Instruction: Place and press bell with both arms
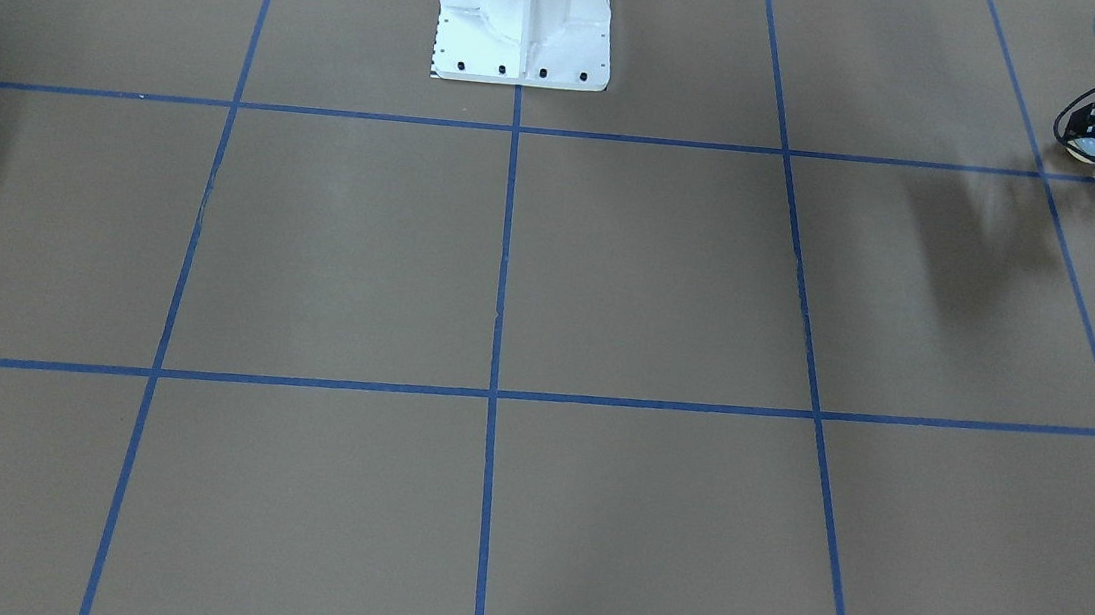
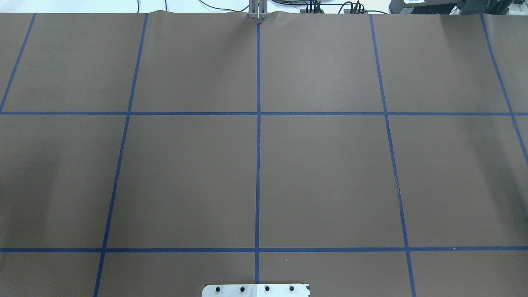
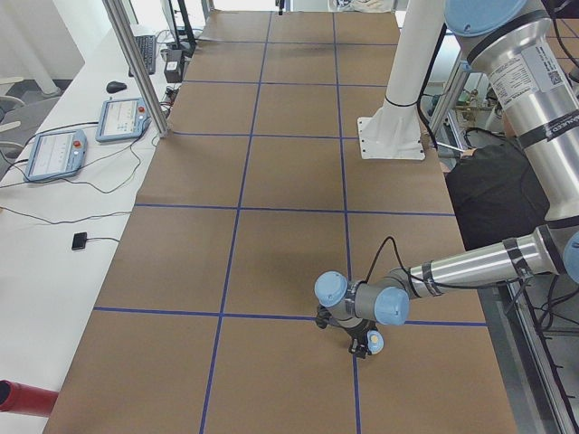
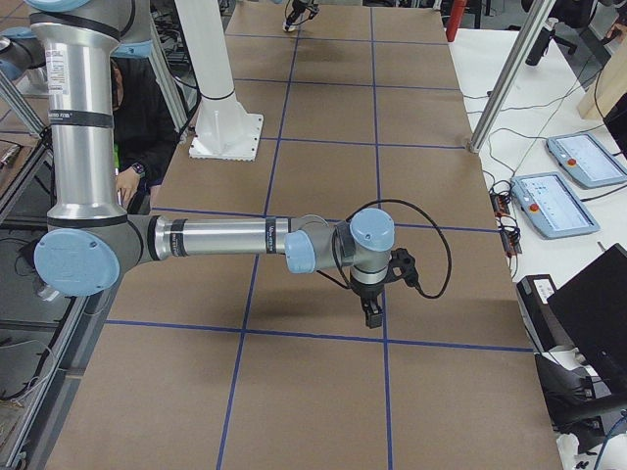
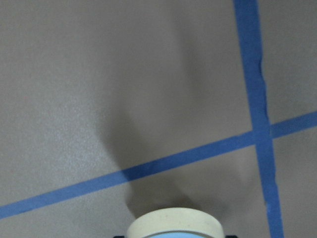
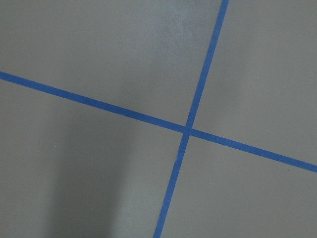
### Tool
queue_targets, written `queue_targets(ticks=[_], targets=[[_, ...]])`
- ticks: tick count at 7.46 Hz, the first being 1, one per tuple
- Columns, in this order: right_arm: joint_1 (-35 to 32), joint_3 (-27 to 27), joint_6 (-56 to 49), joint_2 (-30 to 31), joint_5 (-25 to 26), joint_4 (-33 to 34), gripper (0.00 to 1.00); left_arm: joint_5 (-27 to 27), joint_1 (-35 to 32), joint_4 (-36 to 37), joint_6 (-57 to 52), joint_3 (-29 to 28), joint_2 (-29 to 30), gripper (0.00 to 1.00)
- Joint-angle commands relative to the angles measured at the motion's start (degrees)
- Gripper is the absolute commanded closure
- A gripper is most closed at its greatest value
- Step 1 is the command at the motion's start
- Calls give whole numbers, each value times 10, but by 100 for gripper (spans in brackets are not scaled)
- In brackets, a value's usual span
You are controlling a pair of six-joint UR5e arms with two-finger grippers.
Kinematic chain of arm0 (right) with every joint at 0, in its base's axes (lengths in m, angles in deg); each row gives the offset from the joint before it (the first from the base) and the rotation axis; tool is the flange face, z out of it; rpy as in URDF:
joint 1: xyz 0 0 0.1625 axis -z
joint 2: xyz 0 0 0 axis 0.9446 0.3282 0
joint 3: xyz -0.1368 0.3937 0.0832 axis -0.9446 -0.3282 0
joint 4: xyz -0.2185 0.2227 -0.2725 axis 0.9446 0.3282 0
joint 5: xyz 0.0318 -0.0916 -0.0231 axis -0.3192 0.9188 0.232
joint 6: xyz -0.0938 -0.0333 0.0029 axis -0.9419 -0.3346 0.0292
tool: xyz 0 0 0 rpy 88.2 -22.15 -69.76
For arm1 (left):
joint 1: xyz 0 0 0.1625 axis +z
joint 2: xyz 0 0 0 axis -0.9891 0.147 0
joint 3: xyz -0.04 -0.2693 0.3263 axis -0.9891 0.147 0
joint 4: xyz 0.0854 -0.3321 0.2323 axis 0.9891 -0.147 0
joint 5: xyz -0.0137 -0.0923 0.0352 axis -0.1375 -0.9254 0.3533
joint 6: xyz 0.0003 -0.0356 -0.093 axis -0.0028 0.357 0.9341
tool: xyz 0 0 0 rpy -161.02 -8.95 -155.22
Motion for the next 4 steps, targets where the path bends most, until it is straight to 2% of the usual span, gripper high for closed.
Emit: queue_targets(ticks=[1,2,3,4], targets=[[0,0,0,0,0,0,0,4,-37,1,-1,16,18,81],[0,0,0,0,0,0,0,6,-62,1,-2,17,31,82],[0,0,0,0,0,0,0,19,-66,2,-2,16,45,89],[0,0,0,-1,0,0,0,19,-84,23,-2,17,75,89]])
